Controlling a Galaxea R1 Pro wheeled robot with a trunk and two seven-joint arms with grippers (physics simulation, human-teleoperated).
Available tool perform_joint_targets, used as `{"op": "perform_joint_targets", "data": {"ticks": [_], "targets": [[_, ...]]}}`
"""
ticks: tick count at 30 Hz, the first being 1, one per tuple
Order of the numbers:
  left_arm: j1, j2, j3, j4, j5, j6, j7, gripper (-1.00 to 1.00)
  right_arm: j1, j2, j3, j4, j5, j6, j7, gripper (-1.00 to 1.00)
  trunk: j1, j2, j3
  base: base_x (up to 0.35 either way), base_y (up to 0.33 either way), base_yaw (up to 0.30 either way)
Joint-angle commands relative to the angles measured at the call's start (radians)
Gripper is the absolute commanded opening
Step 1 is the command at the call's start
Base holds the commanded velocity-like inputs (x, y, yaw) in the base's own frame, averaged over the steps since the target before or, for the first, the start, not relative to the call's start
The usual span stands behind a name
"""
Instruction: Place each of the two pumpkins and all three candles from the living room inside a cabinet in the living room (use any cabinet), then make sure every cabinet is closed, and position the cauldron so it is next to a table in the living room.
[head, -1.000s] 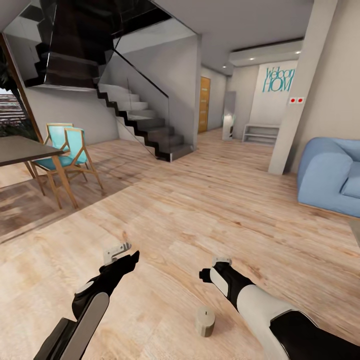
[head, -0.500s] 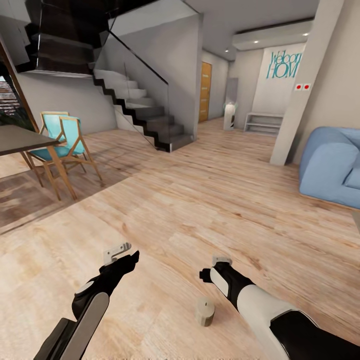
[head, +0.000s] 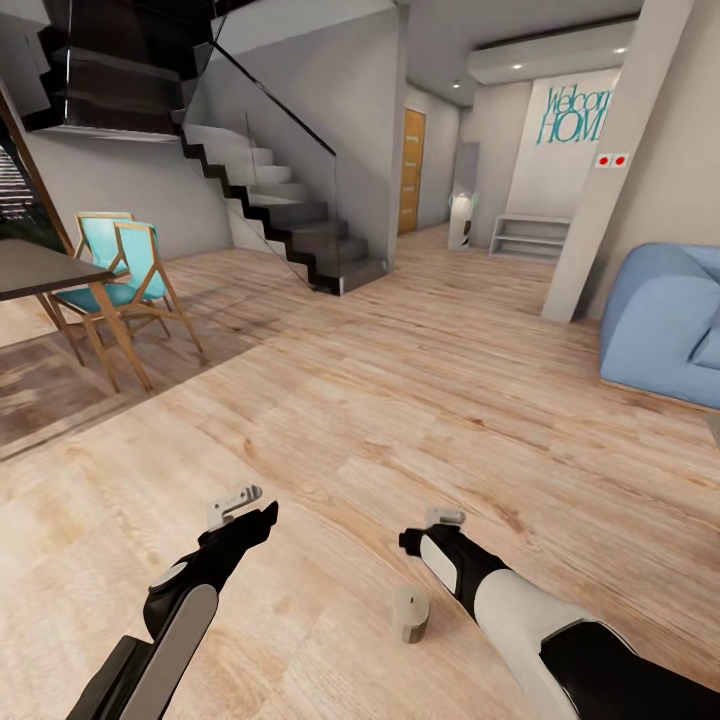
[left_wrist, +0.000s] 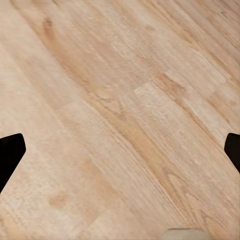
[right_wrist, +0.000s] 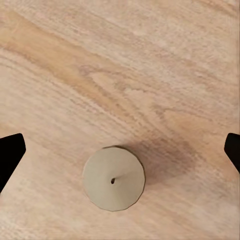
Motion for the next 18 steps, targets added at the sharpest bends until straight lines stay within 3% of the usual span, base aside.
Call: {"op": "perform_joint_targets", "data": {"ticks": [1,18], "targets": [[-0.001,0.001,-0.002,-0.001,0.009,0.001,0.010,1.00,0.000,-0.001,0.008,-0.002,-0.008,0.004,-0.006,1.00,0.000,0.000,-0.001,0.000,0.000,0.000],[-0.001,0.002,-0.002,-0.003,0.009,0.001,0.010,1.00,0.000,0.000,0.037,-0.002,-0.006,-0.045,-0.006,1.00,0.000,0.000,-0.001,0.000,0.000,0.000]]}}
